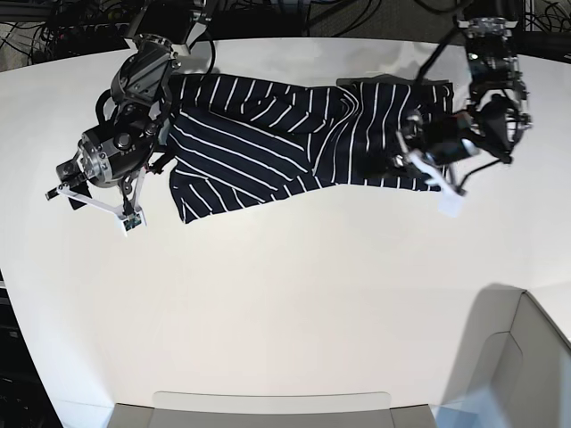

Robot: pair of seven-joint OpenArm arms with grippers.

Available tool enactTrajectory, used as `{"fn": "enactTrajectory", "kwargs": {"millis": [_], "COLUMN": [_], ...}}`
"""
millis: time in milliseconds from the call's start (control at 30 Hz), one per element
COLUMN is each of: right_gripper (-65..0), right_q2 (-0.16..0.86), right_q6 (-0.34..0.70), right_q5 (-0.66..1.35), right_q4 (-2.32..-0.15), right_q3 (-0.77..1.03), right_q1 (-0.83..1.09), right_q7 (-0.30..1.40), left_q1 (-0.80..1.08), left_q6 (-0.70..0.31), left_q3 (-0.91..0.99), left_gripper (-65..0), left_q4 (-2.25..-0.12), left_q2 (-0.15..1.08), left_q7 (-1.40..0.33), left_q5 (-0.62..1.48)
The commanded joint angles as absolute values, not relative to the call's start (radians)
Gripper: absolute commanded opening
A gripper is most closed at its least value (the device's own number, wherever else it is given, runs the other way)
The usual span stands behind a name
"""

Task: Fold the T-shirt properly
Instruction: 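Press the folded end flat with the left gripper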

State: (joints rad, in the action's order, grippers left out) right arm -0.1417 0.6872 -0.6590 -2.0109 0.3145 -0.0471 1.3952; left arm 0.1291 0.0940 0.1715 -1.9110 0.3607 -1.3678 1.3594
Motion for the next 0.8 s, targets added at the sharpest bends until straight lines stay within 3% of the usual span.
{"fn": "enactTrajectory", "kwargs": {"millis": [0,767], "right_gripper": [-30.0,-30.0], "right_q2": [-0.140,-0.136], "right_q6": [0.698,0.698], "right_q5": [-0.673,-0.674], "right_q4": [-2.028,-2.032], "right_q3": [0.311,0.312], "right_q1": [-0.064,-0.062], "right_q7": [1.396,1.396], "left_q1": [0.128,0.151], "left_q6": [0.131,0.131], "left_q3": [0.188,0.213], "left_gripper": [-65.0,-65.0], "left_q4": [-1.925,-1.917], "left_q2": [0.369,0.366], "left_q7": [-1.396,-1.396], "left_q5": [1.420,1.419]}}
